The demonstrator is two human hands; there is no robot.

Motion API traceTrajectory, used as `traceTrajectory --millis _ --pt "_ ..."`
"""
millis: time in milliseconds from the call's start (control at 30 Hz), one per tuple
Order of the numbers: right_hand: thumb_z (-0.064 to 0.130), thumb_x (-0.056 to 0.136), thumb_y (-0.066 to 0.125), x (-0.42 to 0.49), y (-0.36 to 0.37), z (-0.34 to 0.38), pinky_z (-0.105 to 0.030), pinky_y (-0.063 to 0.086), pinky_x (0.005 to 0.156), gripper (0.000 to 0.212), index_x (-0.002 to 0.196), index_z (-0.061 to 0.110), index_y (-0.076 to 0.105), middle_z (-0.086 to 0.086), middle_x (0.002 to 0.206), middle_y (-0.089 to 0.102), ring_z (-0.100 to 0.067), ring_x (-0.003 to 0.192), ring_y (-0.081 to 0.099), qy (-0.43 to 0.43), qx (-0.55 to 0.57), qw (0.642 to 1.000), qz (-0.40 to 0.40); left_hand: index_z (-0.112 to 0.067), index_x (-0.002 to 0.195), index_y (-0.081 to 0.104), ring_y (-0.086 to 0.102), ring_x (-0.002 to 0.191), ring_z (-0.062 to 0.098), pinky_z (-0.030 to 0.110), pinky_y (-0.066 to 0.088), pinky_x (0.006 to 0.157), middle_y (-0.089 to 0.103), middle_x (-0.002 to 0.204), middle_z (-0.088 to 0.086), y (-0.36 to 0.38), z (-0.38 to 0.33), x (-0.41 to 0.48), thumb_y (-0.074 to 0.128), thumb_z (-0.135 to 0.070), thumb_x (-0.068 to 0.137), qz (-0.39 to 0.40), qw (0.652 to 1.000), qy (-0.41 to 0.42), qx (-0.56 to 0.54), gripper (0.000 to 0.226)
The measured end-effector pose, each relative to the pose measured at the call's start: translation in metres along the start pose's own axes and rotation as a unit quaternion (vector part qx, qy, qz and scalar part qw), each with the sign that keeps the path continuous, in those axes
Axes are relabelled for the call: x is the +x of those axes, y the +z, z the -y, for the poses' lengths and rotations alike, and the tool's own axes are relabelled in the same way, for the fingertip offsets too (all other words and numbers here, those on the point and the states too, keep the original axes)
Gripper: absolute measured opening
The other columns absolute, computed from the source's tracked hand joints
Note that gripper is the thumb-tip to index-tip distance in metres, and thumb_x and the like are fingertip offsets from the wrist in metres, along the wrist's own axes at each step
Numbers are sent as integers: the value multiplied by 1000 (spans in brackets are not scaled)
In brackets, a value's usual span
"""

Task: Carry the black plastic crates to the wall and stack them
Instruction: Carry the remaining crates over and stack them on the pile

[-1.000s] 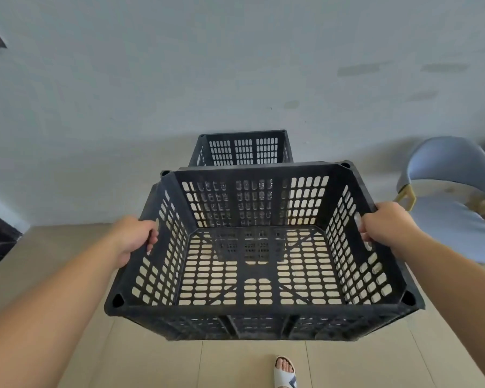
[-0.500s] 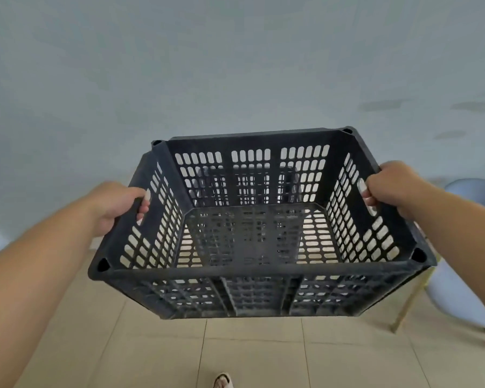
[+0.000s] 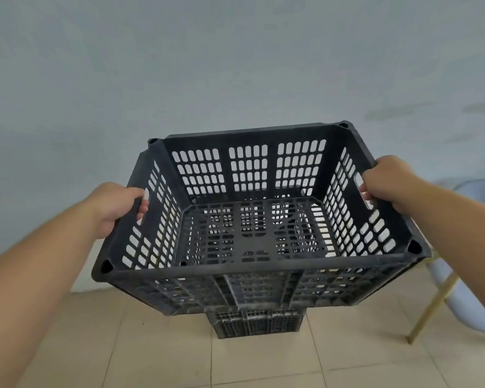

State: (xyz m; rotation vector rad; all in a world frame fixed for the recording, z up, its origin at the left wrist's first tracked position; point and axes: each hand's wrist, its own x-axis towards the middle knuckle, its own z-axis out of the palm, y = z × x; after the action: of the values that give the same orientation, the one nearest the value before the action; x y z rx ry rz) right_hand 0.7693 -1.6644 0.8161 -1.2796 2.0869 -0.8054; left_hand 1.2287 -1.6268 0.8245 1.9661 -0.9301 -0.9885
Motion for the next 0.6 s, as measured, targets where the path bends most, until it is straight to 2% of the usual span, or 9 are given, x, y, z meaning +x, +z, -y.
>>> traceTrajectory --millis 233,600 --pt "0 77 50 68 33 15 -65 60 76 19 87 -6 65 -27 83 74 -45 81 74 -2 -35 999 1 5 95 68 58 63 21 30 51 61 66 81 14 26 -17 70 55 -12 102 -10 1000 -6 19 22" --pt "0 82 50 161 67 42 -63 61 75 16 88 -4 65 -25 82 74 -45 80 74 -10 -61 998 31 -5 101 64 53 64 20 33 49 64 61 83 12 63 -43 146 47 -10 105 -7 1000 4 24 19"
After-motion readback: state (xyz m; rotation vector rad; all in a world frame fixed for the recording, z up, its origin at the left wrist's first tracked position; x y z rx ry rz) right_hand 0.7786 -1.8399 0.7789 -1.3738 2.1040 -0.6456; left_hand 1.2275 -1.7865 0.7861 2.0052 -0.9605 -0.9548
